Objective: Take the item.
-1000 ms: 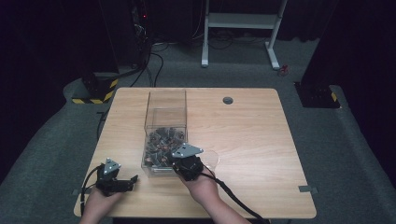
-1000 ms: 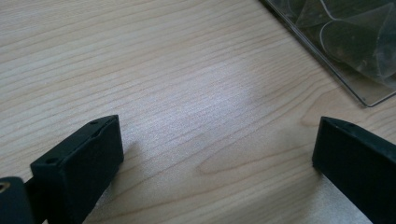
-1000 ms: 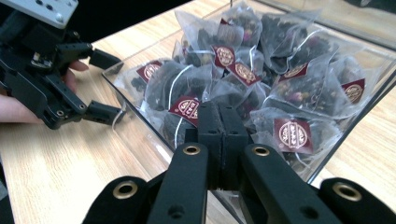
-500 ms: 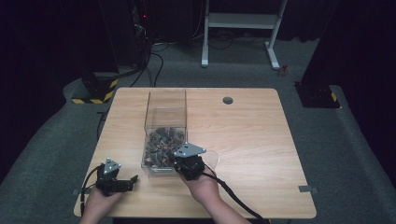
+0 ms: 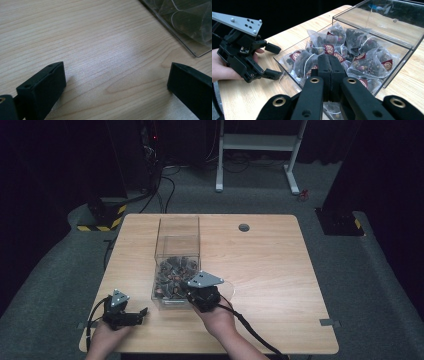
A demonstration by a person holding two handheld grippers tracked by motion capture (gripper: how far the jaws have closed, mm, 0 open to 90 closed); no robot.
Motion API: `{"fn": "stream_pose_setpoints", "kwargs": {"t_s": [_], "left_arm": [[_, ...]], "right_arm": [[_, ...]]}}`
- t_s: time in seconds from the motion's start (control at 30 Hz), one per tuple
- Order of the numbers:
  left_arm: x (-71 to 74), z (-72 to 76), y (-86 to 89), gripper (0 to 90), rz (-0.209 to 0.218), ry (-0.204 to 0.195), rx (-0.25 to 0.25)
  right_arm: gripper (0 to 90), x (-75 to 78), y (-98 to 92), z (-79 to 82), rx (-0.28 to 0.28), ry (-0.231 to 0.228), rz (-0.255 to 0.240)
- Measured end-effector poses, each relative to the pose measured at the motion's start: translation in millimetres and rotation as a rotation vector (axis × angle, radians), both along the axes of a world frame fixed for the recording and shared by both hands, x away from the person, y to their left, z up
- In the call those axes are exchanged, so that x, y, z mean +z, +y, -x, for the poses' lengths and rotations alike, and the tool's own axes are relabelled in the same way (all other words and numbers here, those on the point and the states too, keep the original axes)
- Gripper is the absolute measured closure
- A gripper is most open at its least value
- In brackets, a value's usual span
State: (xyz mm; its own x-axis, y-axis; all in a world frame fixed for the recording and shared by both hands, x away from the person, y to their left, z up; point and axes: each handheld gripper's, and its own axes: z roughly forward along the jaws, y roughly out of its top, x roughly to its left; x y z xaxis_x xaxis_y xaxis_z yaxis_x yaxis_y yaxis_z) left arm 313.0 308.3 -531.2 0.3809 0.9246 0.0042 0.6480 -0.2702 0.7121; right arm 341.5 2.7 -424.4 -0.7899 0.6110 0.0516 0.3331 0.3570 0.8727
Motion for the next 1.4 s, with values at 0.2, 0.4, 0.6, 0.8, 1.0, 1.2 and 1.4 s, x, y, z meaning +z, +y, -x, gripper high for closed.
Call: {"fn": "stream_pose_setpoints", "kwargs": {"t_s": [0.2, 0.4, 0.6, 0.8, 1.0, 1.2, 1.4], "left_arm": [[0.0, 0.0, 0.0, 2.1, 0.0, 0.0, 0.0], [0.0, 0.0, 0.0, 2.2, -0.001, 0.0, 0.0], [0.0, 0.0, 0.0, 2.2, 0.0, 0.0, 0.0], [0.0, 0.0, 0.0, 2.1, 0.0, 0.0, 0.0], [0.0, 0.0, 0.0, 2.2, 0.0, 0.0, 0.0], [0.0, 0.1, 0.0, 2.2, 0.0, 0.0, -0.001], [0.0, 0.1, 0.0, 2.2, 0.0, 0.0, -0.001]], "right_arm": [[90.0, 2.2, -0.8, 0.6, 0.002, -0.01, -0.008], [90.0, 4.6, -2.6, 0.7, -0.002, -0.02, -0.02], [90.0, 7.6, -5.3, 1.0, -0.008, -0.025, -0.034], [90.0, 10.0, -7.6, 1.8, -0.008, -0.033, -0.042], [90.0, 13.0, -11.0, 2.0, -0.011, -0.038, -0.052], [90.0, 14.4, -13.3, 2.1, -0.02, -0.041, -0.055], [90.0, 17.6, -18.1, 1.6, -0.029, -0.047, -0.061]]}}
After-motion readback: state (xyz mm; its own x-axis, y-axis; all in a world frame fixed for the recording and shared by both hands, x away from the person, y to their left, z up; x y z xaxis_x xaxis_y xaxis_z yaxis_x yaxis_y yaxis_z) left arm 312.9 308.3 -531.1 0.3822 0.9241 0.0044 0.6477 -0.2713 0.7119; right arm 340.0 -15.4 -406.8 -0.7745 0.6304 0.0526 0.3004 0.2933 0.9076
